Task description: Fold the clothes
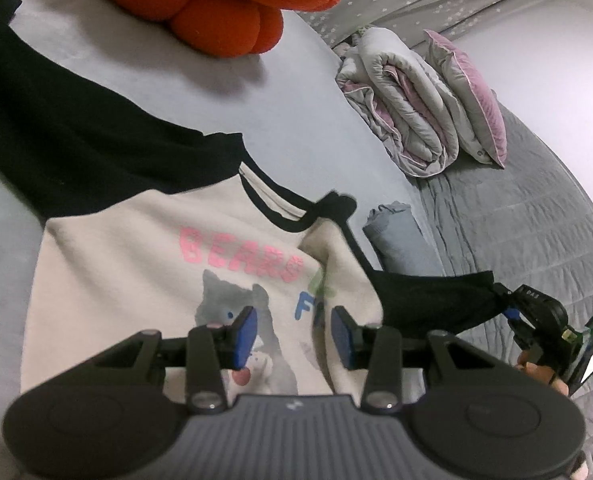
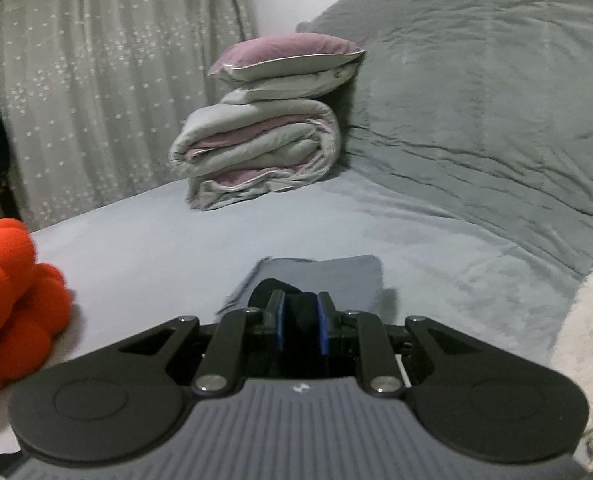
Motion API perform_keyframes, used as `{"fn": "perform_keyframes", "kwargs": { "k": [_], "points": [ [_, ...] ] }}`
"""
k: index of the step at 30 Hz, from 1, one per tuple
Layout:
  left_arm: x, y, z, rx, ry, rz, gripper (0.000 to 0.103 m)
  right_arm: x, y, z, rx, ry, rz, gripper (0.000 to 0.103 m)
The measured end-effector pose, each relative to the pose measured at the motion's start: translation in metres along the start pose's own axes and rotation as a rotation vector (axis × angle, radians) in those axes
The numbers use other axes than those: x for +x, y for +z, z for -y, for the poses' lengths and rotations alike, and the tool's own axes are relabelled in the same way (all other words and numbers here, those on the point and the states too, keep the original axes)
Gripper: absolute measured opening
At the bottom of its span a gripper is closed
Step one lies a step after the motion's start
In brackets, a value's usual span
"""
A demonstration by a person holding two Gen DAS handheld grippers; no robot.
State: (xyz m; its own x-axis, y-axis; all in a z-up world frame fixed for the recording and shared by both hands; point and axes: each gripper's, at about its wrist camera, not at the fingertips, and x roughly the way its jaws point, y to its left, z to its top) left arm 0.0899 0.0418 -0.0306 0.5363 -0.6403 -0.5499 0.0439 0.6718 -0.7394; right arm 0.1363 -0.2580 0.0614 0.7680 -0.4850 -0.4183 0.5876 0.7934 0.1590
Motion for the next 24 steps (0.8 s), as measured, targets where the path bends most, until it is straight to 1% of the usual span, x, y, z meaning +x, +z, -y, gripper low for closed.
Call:
{"fn": "perform_keyframes", "kwargs": {
  "k": [5,10,19,24],
  "points": [
    [-0.001,0.002,-0.001,-0.005,0.009,0.003,0.041,0.008,0.003,0.016,-0.003,-0.052,0.002,0.020],
    [-0.001,0.003,-0.002,-0.008,0.019,0.003,0.041,0.016,0.005,0.030,0.024,-0.098,-0.016,0.020],
    [-0.003,0.004,-0.002,-0.004,0.041,0.009,0.041,0.026,0.002,0.037,0.025,-0.135,-0.052,0.020],
    [-0.010,0.006,0.000,-0.001,0.054,0.025,0.043,0.025,-0.001,0.039,0.058,-0.135,-0.070,0.024]
  ]
}}
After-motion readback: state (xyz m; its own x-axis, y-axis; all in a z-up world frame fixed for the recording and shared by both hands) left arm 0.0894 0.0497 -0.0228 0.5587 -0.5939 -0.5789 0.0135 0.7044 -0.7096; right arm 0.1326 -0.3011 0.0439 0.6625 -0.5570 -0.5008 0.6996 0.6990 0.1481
